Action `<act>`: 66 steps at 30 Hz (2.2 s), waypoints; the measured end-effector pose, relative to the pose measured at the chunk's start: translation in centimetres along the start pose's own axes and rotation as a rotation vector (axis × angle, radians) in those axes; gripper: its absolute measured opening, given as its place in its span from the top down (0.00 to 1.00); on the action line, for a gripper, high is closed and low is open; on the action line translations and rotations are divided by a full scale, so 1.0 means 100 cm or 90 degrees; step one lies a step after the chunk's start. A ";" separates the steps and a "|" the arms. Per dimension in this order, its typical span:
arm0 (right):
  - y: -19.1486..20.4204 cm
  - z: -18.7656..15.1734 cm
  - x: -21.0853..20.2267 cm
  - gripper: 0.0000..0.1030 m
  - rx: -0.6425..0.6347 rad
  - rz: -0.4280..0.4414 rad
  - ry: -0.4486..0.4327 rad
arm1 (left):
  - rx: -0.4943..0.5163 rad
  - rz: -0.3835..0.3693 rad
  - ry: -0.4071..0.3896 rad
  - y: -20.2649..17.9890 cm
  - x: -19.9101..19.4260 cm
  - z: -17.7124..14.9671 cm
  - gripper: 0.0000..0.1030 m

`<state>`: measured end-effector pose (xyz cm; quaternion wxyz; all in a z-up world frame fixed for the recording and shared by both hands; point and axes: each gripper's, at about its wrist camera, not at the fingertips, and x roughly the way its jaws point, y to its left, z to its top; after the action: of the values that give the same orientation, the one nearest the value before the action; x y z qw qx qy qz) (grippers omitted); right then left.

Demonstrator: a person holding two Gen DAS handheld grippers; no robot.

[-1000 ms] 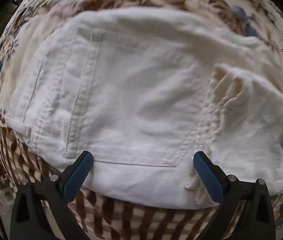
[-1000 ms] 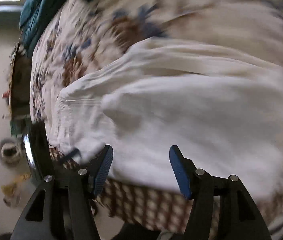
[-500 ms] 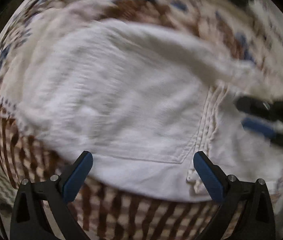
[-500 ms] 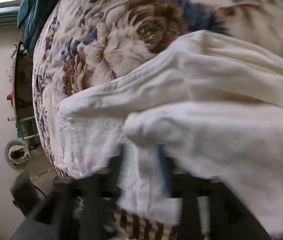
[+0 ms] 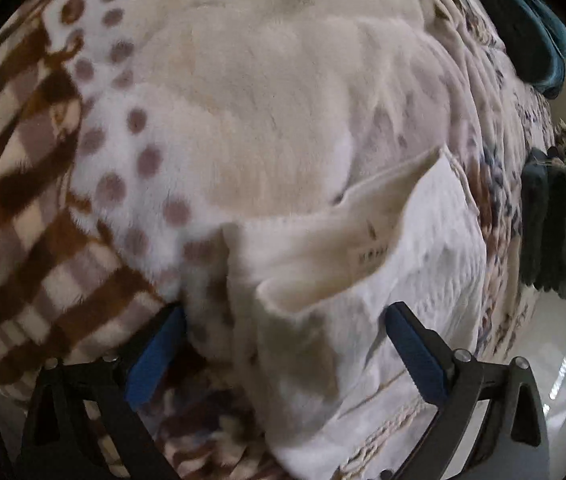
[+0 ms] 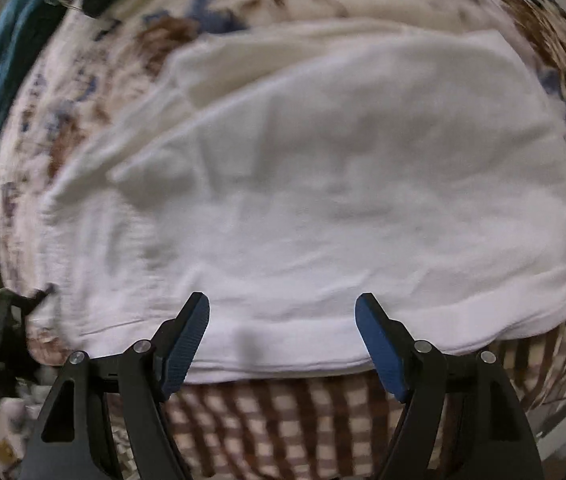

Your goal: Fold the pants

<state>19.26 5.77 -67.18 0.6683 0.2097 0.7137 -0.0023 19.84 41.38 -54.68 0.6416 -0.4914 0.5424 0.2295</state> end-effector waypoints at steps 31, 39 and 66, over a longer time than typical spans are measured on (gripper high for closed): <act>0.021 0.008 0.022 0.24 -0.041 -0.052 0.020 | 0.198 0.111 -0.089 -0.070 0.013 -0.046 0.44; 0.014 0.020 0.027 0.24 -0.029 -0.025 0.034 | 0.057 0.015 -0.021 -0.031 0.031 -0.004 0.40; -0.006 0.011 0.011 0.23 -0.042 0.014 0.019 | 0.289 0.108 -0.182 -0.118 -0.047 -0.106 0.86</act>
<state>20.06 5.23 -68.53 0.6639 0.1954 0.7212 0.0317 23.16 28.31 -45.14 0.7835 -0.2509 0.5232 0.2222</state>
